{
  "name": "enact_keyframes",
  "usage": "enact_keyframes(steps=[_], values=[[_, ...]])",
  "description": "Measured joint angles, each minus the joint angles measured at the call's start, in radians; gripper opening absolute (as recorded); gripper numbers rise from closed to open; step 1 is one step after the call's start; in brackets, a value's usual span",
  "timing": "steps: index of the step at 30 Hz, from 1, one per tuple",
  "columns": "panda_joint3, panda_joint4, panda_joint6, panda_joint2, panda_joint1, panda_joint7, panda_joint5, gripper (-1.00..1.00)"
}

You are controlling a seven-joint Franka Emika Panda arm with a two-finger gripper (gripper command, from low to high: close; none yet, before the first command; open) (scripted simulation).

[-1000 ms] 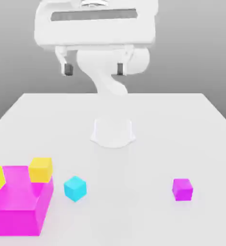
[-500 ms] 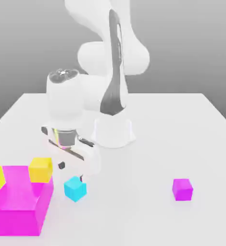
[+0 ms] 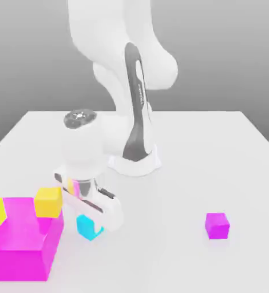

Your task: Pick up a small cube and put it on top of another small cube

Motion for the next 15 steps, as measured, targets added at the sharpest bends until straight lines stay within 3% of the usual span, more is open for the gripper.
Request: enact_keyframes(steps=[6,15], values=[[0.003,-0.022,-0.186,-0.171,-0.017,0.011,-0.048,-1.00],[-0.007,0.125,-0.570,-0.277,0.014,-0.229,-0.018,-1.00]])
